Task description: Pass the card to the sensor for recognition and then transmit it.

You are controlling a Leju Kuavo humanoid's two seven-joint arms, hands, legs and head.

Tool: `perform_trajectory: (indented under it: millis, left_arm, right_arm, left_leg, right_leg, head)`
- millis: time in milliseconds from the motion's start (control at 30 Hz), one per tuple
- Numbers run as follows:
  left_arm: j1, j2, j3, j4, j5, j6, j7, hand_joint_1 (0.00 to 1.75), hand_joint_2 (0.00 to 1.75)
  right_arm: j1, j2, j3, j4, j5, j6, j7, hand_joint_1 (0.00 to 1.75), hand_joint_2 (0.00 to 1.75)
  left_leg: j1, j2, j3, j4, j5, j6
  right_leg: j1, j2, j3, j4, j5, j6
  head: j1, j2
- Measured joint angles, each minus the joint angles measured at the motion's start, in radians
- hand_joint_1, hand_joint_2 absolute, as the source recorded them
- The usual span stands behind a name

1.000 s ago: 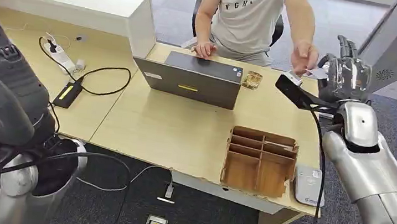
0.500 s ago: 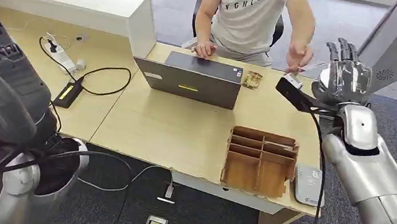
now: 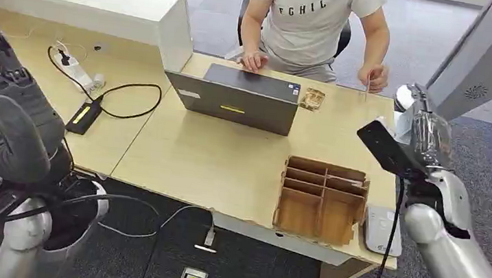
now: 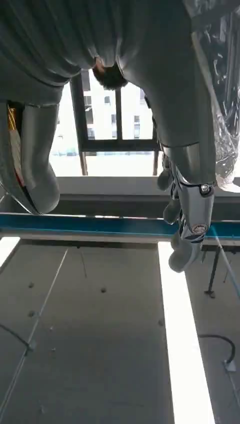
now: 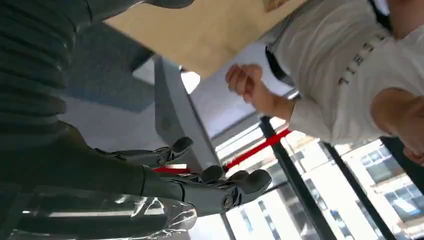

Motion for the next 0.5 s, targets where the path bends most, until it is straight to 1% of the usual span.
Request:
perform_trajectory:
  millis: [33, 167, 233, 333, 400, 500]
  left_arm:
    - [0.006, 0.002, 0.003, -0.001, -0.003, 0.002, 0.000, 0.00, 1.75]
    - [0.033, 0.021, 0.016, -0.022, -0.023, 0.036, 0.016, 0.00, 1.75]
    - [0.045, 0.031, 0.018, -0.033, -0.032, 0.049, 0.026, 0.00, 1.75]
    - [0.063, 0.046, 0.021, -0.051, -0.046, 0.066, 0.037, 0.00, 1.75]
    - [0.073, 0.055, 0.022, -0.062, -0.053, 0.075, 0.042, 0.00, 1.75]
    - [0.083, 0.065, 0.022, -0.074, -0.057, 0.082, 0.046, 0.00, 1.75]
  right_arm:
    - [0.036, -0.009, -0.015, -0.053, -0.074, 0.031, -0.016, 0.00, 1.75]
    - [0.157, -0.047, -0.062, -0.241, -0.244, 0.128, -0.047, 0.00, 1.75]
    - [0.207, -0.063, -0.074, -0.317, -0.288, 0.155, -0.053, 0.00, 1.75]
    - [0.276, -0.085, -0.081, -0.427, -0.297, 0.188, -0.052, 0.00, 1.75]
    - [0.304, -0.097, -0.078, -0.481, -0.251, 0.211, -0.035, 0.00, 1.75]
    - [0.325, -0.109, -0.070, -0.532, -0.225, 0.219, -0.026, 0.00, 1.75]
  left_leg:
    - [0.000, 0.000, 0.000, 0.000, 0.000, 0.000]
    - [0.000, -0.001, 0.000, 0.000, 0.000, 0.000]
    - [0.000, 0.000, 0.000, 0.000, 0.000, 0.000]
    - [0.000, 0.000, 0.000, 0.000, 0.000, 0.000]
    - [0.000, 0.000, 0.000, -0.001, 0.000, 0.000]
    - [0.000, 0.000, 0.000, -0.001, 0.000, 0.000]
  right_leg:
    - [0.000, 0.000, 0.000, 0.000, 0.000, 0.000]
    - [0.000, 0.000, 0.000, 0.000, 0.000, 0.000]
    - [0.000, 0.000, 0.000, 0.000, 0.000, 0.000]
    - [0.000, 0.000, 0.000, 0.000, 0.000, 0.000]
    - [0.000, 0.000, 0.000, 0.000, 0.000, 0.000]
    - [0.000, 0.000, 0.000, 0.000, 0.000, 0.000]
  head:
    - [0.000, 0.000]
    - [0.000, 0.000]
    - [0.000, 0.000]
    - [0.000, 0.000]
    - [0.000, 0.000]
    - [0.000, 0.000]
